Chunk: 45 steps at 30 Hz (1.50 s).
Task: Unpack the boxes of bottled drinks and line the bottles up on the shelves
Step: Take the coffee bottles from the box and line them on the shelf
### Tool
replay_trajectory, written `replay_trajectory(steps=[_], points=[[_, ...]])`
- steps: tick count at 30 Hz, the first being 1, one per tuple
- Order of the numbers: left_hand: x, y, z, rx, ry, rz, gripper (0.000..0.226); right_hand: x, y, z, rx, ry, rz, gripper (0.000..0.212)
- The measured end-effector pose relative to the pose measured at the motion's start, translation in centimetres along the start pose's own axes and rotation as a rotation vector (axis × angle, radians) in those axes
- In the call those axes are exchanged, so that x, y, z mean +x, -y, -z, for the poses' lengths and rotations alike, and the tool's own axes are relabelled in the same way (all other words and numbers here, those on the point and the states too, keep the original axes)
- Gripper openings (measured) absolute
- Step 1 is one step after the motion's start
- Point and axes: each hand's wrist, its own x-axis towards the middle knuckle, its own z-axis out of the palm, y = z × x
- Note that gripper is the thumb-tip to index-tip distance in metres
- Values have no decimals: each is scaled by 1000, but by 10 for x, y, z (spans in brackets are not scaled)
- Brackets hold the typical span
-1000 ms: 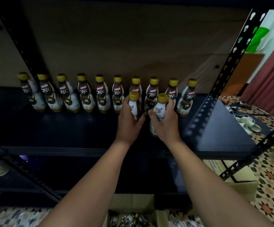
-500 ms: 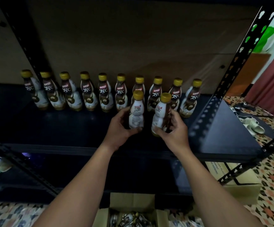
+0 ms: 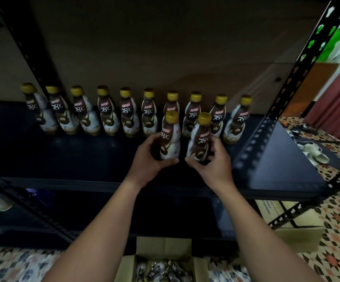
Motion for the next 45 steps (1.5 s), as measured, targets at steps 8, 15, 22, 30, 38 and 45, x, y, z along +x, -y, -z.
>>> replay_trajectory(steps=[8,15,22,30,38,45], points=[[-1,2,1,24,33,-46,76,-2,0,-1,-41,20,58,69],[-7,-3,-12,72,-70,-95,77,-2,2,-1,-27,7,38,71],[-10,-12,-35,174,-182,-116,69,0,-3,13,-76,-28,22,58],[5,-18,-110,233,-129,-180,68,8,-33,74,-149,-109,-53,57],[11,-24,-206,374,-182,-221,72,15,-66,138,-277,-226,-38,55],[23,-32,-263,451,-216,-227,75,27,-86,167,-312,-263,-30,55]])
